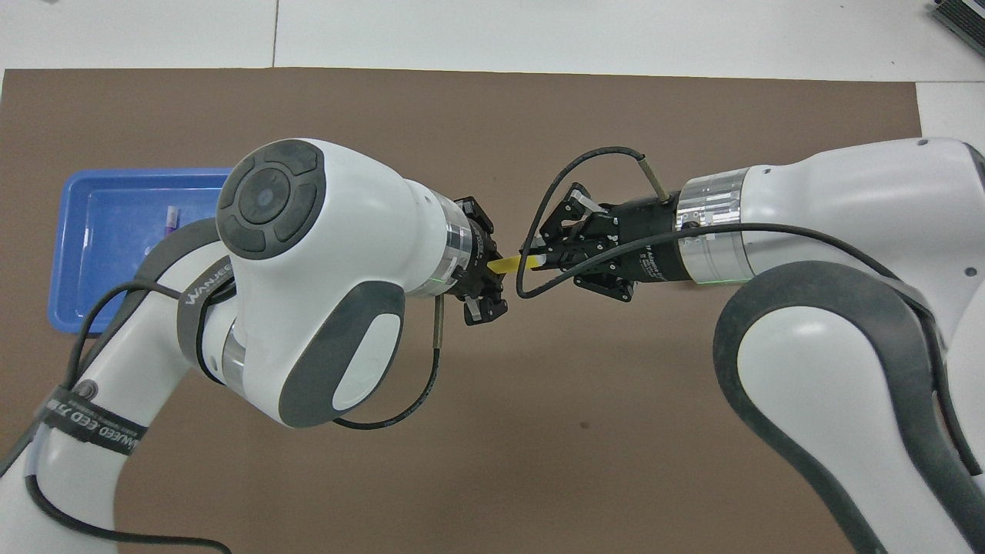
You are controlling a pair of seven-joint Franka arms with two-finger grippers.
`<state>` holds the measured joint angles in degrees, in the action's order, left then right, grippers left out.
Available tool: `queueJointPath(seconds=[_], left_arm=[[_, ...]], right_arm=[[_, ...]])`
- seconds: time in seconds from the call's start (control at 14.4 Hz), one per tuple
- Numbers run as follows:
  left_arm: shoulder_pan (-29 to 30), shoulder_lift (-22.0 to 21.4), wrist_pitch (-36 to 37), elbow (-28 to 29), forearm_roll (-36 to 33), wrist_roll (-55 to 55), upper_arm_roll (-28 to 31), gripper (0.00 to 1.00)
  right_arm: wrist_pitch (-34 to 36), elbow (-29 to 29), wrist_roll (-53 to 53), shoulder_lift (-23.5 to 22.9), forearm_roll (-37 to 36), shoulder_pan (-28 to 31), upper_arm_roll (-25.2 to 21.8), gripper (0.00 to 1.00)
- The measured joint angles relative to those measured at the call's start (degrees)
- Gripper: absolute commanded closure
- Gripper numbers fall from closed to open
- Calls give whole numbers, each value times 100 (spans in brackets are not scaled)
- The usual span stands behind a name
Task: Right arm passes pens to left for tray arrangement
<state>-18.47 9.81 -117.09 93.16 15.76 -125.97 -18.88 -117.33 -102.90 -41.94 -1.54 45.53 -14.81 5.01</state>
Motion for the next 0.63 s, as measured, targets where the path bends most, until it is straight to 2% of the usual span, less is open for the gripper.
queueJointPath(seconds=[0.07,0.14,0.21,0.28,0.42,0.56,0.63], left_arm=[[2,-29,6,-1,0,23,9,25],[4,-59,17,-1,0,42,19,20],[10,-83,17,-2,-3,56,33,20],[19,-102,17,-2,-7,69,49,21],[26,-120,18,-2,-9,91,81,37],[27,-134,18,-2,-10,94,93,44],[26,-137,18,-2,-10,95,93,51]], right_arm=[[0,-2,1,3,1,-2,0,98],[0,-14,7,2,1,-2,-2,98],[18,-36,19,2,1,-2,-2,98],[26,-65,36,2,1,-2,-1,98],[27,-90,53,2,1,-2,-1,98],[27,-91,54,2,1,-2,-1,98],[27,-92,54,2,1,-2,-1,98]])
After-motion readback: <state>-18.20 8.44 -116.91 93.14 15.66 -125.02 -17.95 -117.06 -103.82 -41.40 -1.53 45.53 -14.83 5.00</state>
